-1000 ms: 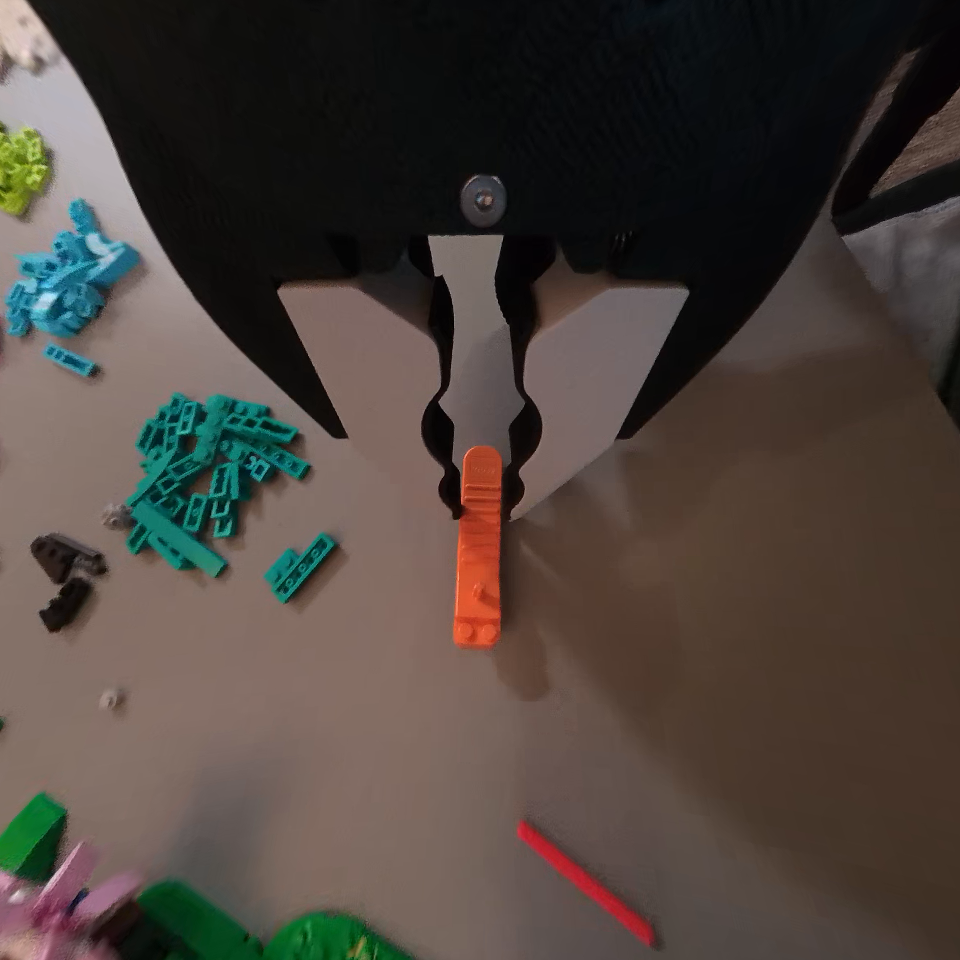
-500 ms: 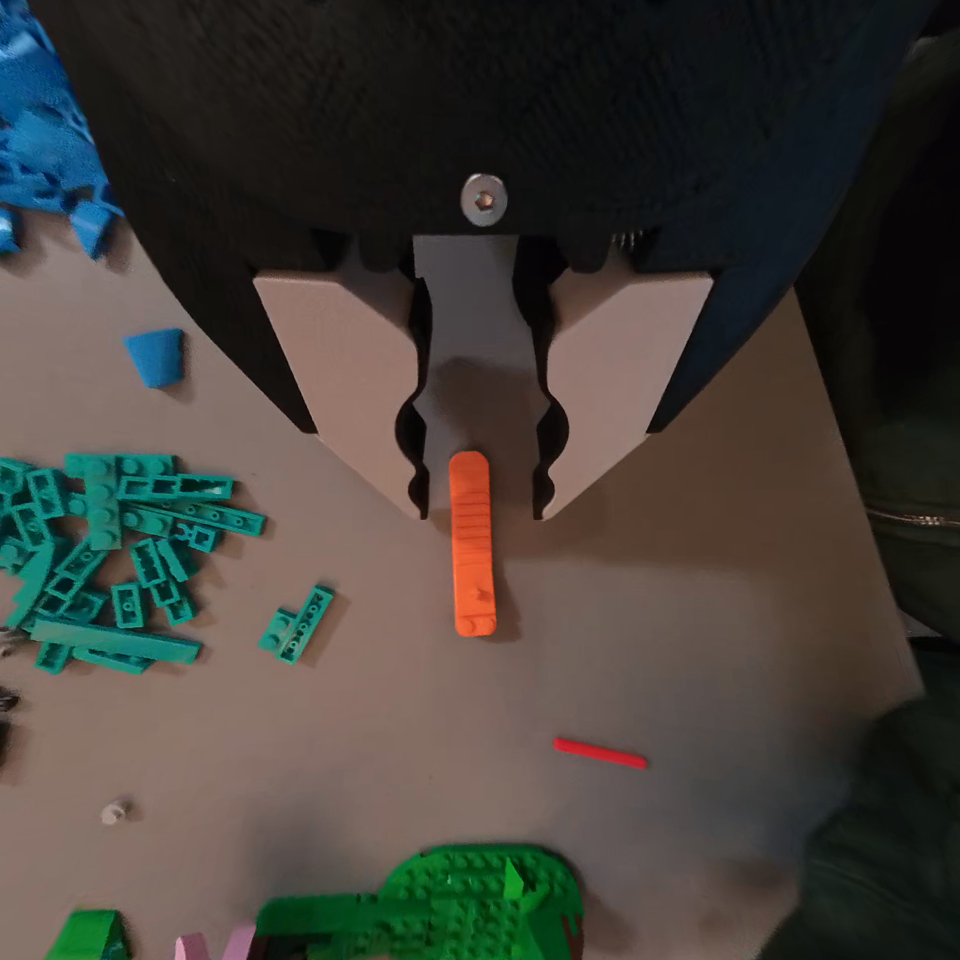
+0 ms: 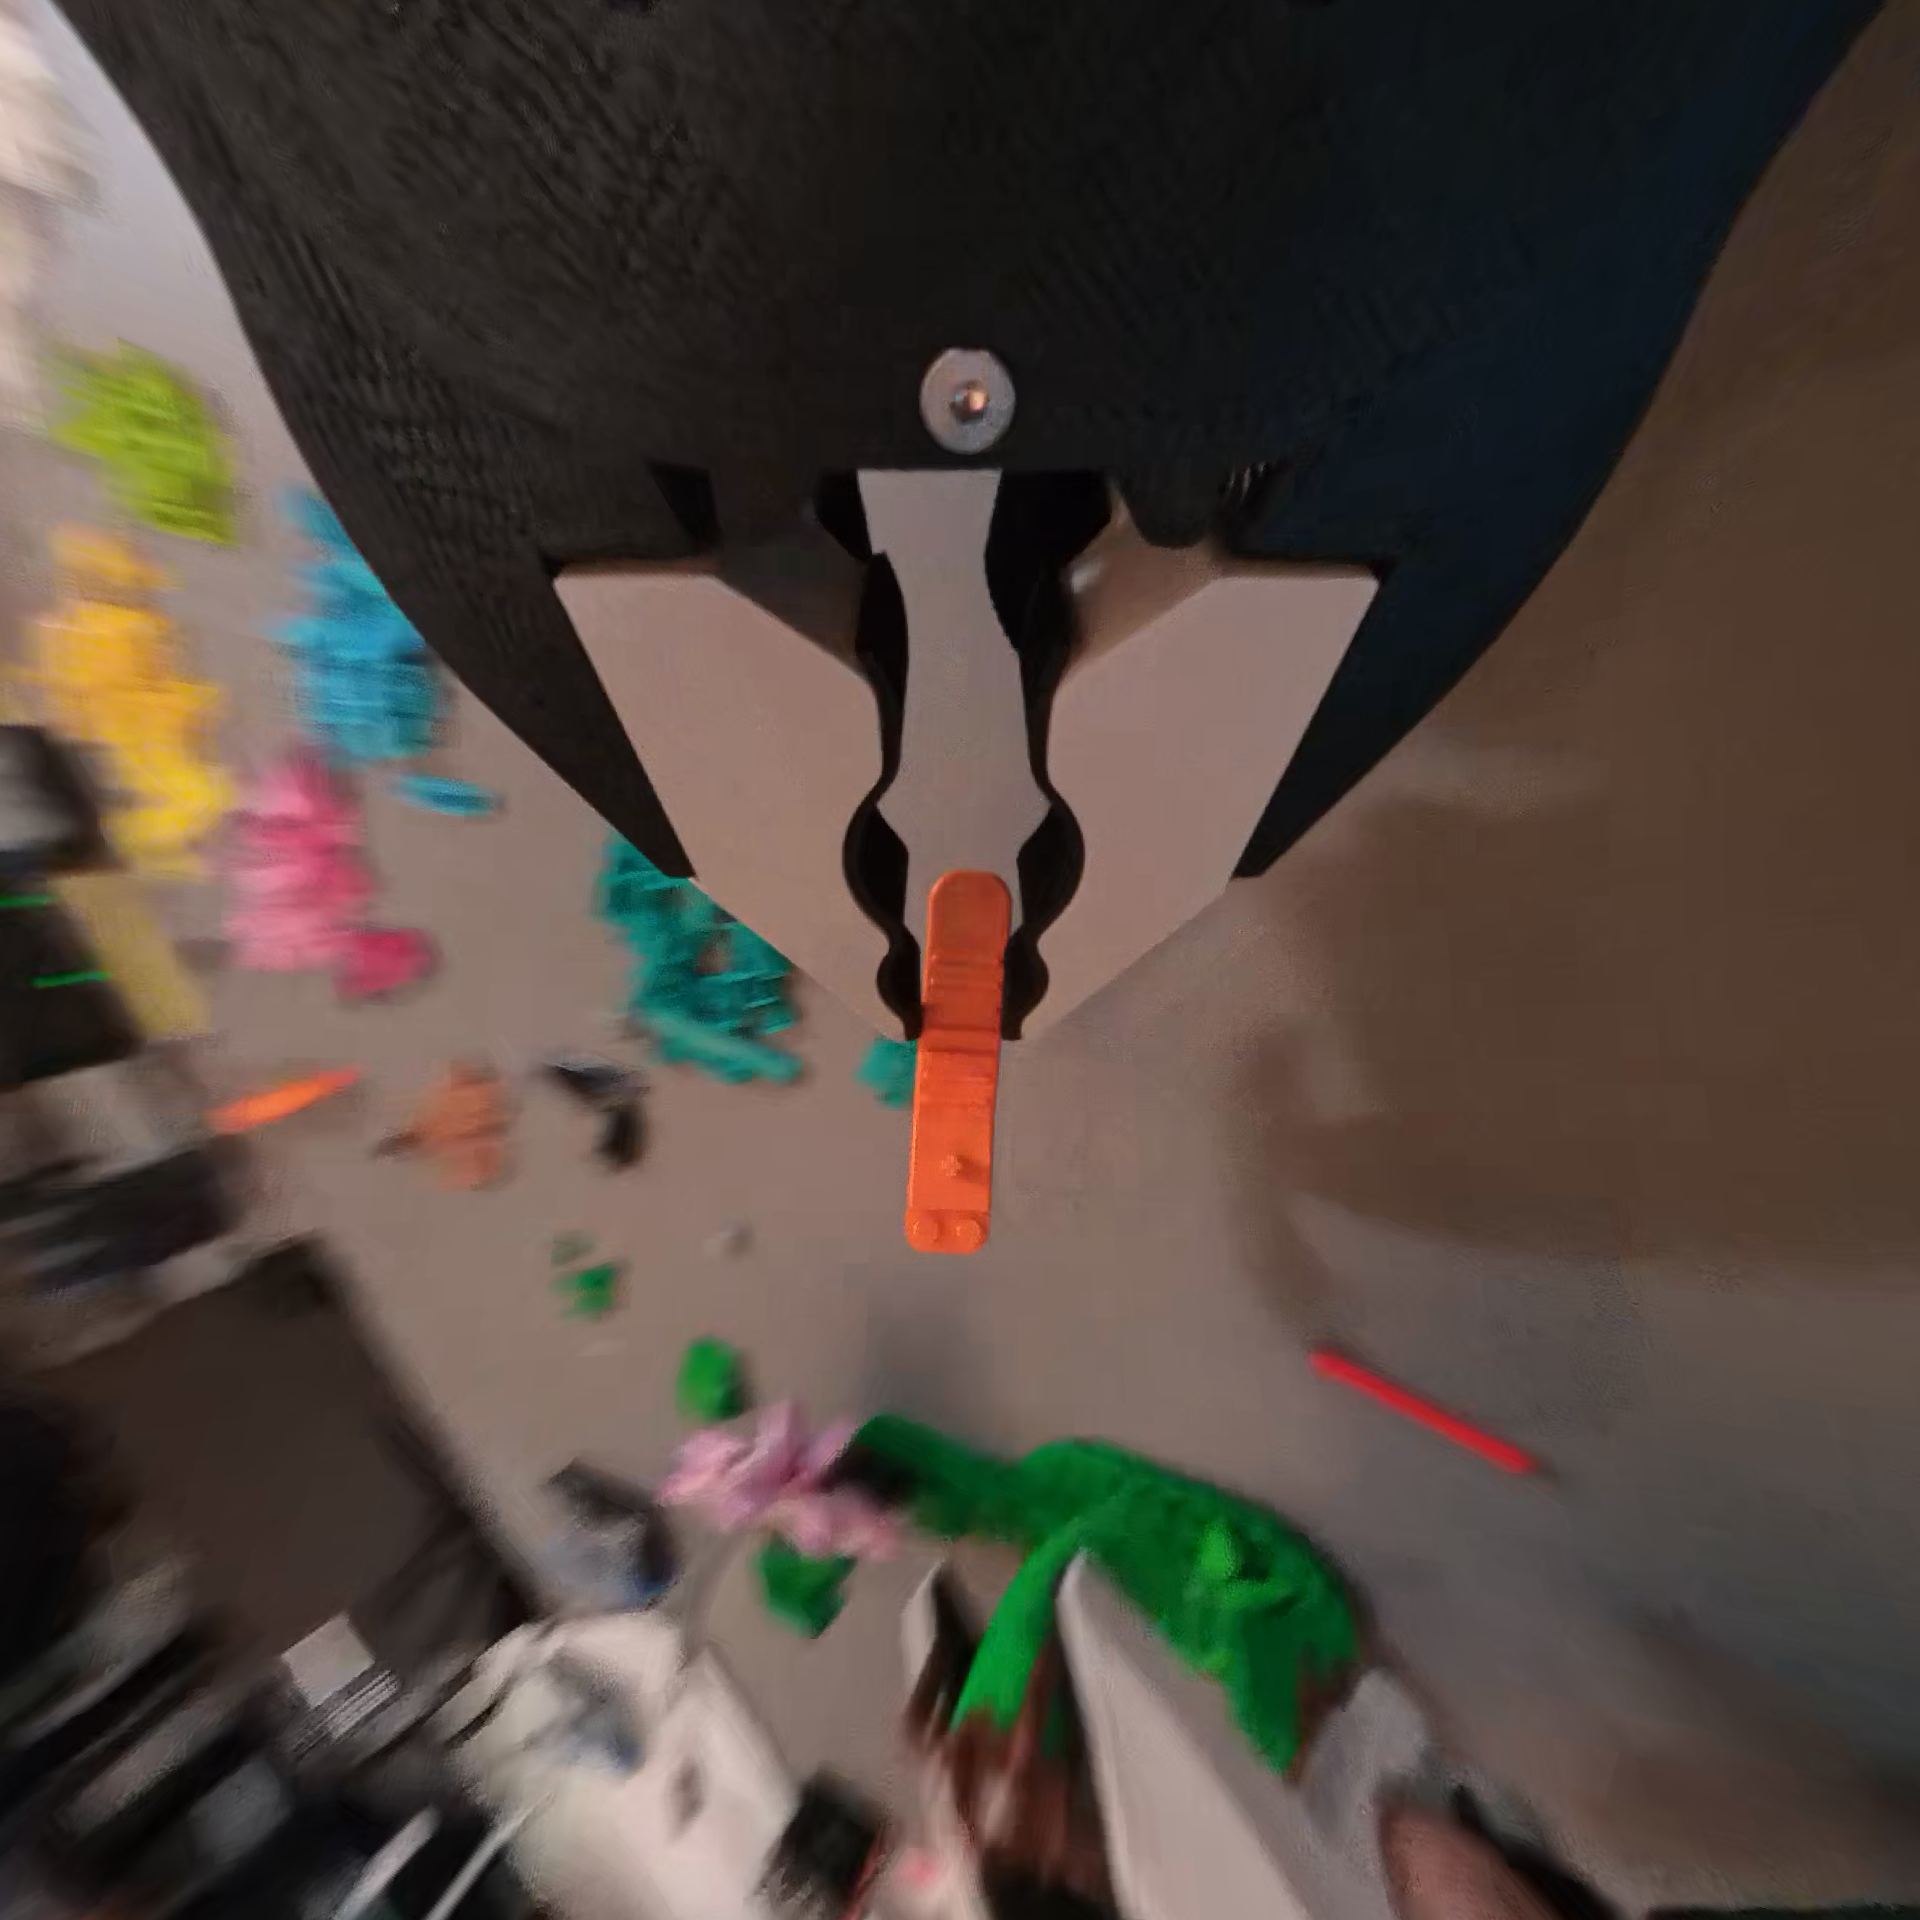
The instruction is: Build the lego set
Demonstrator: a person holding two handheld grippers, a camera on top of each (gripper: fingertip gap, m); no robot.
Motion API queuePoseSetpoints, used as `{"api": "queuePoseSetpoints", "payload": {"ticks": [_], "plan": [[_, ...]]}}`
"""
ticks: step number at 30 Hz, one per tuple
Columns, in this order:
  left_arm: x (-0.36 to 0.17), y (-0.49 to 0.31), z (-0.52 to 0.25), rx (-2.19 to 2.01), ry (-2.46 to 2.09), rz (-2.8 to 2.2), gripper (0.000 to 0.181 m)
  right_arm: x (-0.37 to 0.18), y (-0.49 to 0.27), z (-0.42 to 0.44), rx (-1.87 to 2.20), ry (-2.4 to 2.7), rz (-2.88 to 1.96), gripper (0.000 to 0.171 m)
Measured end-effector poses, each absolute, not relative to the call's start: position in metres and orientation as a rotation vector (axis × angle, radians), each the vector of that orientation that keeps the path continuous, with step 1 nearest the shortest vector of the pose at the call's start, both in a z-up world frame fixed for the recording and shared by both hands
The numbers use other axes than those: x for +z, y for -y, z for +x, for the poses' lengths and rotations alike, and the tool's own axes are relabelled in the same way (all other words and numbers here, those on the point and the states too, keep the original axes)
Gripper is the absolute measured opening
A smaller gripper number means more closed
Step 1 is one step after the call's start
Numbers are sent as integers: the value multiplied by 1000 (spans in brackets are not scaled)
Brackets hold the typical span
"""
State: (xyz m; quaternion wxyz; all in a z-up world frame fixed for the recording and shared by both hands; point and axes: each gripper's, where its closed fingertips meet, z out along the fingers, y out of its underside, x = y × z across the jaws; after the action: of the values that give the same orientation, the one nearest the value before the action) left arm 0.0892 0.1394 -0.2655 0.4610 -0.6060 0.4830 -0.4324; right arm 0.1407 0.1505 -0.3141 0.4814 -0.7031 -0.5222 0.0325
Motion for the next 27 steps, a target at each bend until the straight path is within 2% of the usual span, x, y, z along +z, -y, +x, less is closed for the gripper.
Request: {"api": "queuePoseSetpoints", "payload": {"ticks": [1,6,13,17,21,27], "plan": [[-267,-138,91,-1088,-1186,-1513,19,-296,-157,144,-56,1254,-1606,14],[-267,-124,101,-1304,-1149,-1576,19,-228,-157,138,-661,1261,-1060,14],[-255,-117,101,-1655,-1019,-1566,19,-215,-146,117,-1017,1318,-597,14],[-245,-113,100,-1881,-925,-1541,18,-219,-147,118,-1116,1341,-508,14],[-250,-115,98,-1886,-914,-1586,18,-226,-152,128,-1139,1381,-543,14],[-243,-117,93,-1865,-915,-1566,19,-286,-154,150,-1285,1843,-275,14]]}}
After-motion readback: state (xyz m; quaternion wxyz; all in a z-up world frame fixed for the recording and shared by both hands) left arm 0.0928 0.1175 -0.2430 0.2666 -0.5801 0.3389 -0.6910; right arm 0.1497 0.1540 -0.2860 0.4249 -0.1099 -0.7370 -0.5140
